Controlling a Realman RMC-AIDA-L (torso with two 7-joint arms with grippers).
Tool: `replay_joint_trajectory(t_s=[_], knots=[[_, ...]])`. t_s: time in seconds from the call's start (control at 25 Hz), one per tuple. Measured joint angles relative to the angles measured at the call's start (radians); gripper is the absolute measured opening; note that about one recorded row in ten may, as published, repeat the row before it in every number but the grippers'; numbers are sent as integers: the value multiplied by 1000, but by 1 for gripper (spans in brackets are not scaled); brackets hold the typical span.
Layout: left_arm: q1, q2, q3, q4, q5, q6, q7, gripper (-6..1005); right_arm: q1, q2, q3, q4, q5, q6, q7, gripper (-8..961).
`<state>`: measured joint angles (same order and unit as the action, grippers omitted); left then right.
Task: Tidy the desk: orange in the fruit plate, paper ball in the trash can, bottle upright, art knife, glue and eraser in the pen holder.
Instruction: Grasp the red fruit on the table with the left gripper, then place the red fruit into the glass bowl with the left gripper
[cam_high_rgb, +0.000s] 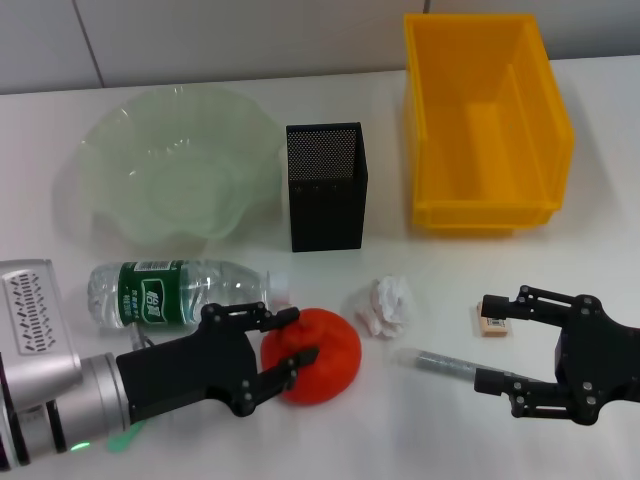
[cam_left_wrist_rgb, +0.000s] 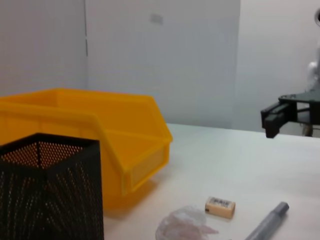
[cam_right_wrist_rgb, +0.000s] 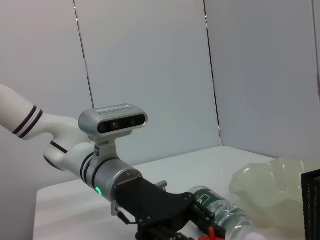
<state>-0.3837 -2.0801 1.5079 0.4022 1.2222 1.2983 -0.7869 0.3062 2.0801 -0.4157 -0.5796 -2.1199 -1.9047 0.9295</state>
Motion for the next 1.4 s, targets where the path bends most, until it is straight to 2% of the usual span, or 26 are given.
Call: replay_joint_trajectory(t_s=[0.28,0.52,0.88,1.0,1.08,1.12,1.16,1.2,1.28,1.32,1.36,1.4], knots=[[1,0,63,-1,-82,-29,38,333,-4,0,0,4,0,8,0,805],[5,0,75,8,-105,-23,40,212,-8,0,1,4,0,9,0,805],[15,4,53,18,-147,84,53,141,-14,0,2,0,0,9,0,806],[21,10,-10,45,-148,195,59,118,-15,0,8,-1,1,8,0,806],[23,12,-25,52,-148,212,61,109,-15,0,12,-2,2,5,0,806],[26,12,-63,66,-148,227,64,105,-16,-1,17,-1,2,2,0,806],[27,12,-80,70,-147,229,65,101,-16,-1,17,-1,2,2,0,806],[27,11,-147,74,-149,230,65,96,-16,-1,20,-1,2,2,0,806],[27,11,-147,74,-149,230,65,87,-16,-1,22,-2,2,1,0,806],[21,8,-233,70,-167,229,69,83,-16,-1,23,-1,3,0,0,806],[21,8,-233,70,-167,229,69,83,-16,-1,23,-1,3,0,0,806],[4,5,-272,64,-201,198,76,83,-16,-1,23,0,3,0,0,806]])
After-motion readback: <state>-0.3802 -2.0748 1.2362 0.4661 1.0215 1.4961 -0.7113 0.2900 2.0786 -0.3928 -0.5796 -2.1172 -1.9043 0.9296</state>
